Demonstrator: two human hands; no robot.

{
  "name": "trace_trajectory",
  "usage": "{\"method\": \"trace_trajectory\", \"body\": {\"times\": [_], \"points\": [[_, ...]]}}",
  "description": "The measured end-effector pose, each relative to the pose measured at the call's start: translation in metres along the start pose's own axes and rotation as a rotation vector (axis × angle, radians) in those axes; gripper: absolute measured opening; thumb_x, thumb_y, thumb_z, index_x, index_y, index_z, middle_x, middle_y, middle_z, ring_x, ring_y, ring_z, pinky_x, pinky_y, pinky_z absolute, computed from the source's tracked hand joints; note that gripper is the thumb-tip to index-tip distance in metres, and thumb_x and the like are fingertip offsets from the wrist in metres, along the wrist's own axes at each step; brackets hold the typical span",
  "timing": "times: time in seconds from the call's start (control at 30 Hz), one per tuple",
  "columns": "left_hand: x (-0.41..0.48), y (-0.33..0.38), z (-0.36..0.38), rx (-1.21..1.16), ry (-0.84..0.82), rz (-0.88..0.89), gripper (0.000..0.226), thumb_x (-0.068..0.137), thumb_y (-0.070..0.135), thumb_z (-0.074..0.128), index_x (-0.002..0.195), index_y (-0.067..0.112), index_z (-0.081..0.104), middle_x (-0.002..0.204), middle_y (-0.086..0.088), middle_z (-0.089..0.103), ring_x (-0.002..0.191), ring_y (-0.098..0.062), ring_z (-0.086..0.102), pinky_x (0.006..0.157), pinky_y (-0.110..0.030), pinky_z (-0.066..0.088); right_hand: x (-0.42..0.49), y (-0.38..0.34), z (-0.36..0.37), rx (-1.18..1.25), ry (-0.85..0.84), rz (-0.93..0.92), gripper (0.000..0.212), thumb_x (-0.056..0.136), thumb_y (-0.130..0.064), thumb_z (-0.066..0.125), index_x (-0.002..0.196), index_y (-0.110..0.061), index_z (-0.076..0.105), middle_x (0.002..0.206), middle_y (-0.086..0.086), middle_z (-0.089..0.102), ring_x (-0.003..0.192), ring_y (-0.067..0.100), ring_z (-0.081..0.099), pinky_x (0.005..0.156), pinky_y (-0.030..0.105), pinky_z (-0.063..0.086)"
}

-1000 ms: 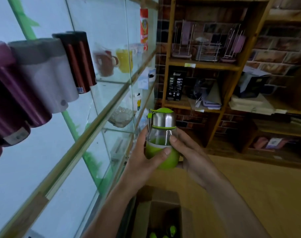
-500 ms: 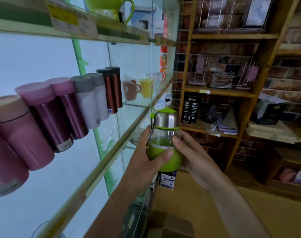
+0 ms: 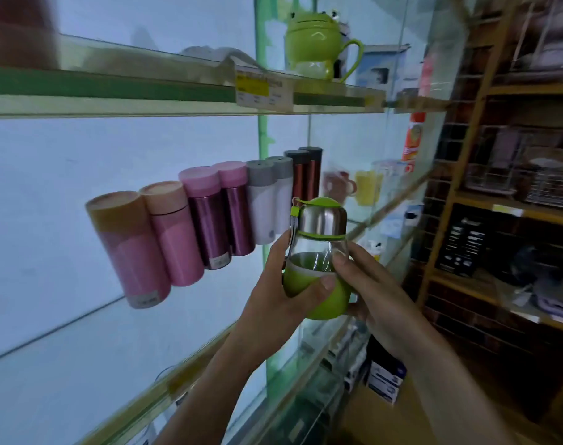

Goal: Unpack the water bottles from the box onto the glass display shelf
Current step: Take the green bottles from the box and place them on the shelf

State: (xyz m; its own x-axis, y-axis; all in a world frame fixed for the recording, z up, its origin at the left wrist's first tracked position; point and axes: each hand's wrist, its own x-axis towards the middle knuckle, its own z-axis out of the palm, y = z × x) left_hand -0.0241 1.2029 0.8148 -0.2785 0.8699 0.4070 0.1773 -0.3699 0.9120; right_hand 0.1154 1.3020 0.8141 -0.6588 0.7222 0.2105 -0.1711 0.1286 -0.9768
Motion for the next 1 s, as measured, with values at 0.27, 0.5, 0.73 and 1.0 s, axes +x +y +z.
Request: {"method": "trace_trajectory", "body": {"times": [0.27,0.5,0.73,1.0], "points": [[-0.028,0.024,-0.025,0.132,0.237,0.008,0.071,0.09,0.003,0.069,0.148,0.028,0.037,0.122,0.014,0.068,0.107,-0.002,0.068,0.082,-0.022,0.057,0.027,-0.006,0.039,0.049,-0.25,-0.031,0.045,0.091,-0.046,0.062,0.136,-0.037,0.062,0.129,0.002,0.072,0.118,0.023,0.07,0.101,0.059,0.054],[-0.065,0.037,-0.042,0.271,0.479,-0.022,0.073,0.089,0.011,0.074,0.148,0.033,0.038,0.119,0.015,0.07,0.103,-0.004,0.07,0.079,-0.022,0.058,0.032,-0.006,0.082,0.126,-0.479,-0.006,0.043,0.09,-0.043,0.063,0.132,-0.034,0.064,0.128,0.002,0.072,0.119,0.024,0.07,0.099,0.066,0.053],[-0.101,0.054,-0.059,0.366,0.654,-0.062,0.073,0.089,0.016,0.075,0.146,0.04,0.037,0.115,0.024,0.068,0.102,0.006,0.067,0.077,-0.014,0.055,0.027,-0.008,0.128,0.165,-0.676,-0.016,0.041,0.094,-0.04,0.059,0.134,-0.032,0.063,0.13,-0.003,0.071,0.121,0.02,0.069,0.1,0.063,0.053],[-0.138,0.076,-0.09,0.454,0.788,-0.08,0.077,0.088,0.016,0.077,0.148,0.037,0.034,0.118,0.027,0.067,0.103,0.006,0.067,0.078,-0.014,0.054,0.022,-0.011,0.187,0.167,-0.847,-0.045,0.041,0.098,-0.038,0.058,0.138,-0.032,0.06,0.13,-0.002,0.072,0.122,0.02,0.068,0.097,0.055,0.057]]}}
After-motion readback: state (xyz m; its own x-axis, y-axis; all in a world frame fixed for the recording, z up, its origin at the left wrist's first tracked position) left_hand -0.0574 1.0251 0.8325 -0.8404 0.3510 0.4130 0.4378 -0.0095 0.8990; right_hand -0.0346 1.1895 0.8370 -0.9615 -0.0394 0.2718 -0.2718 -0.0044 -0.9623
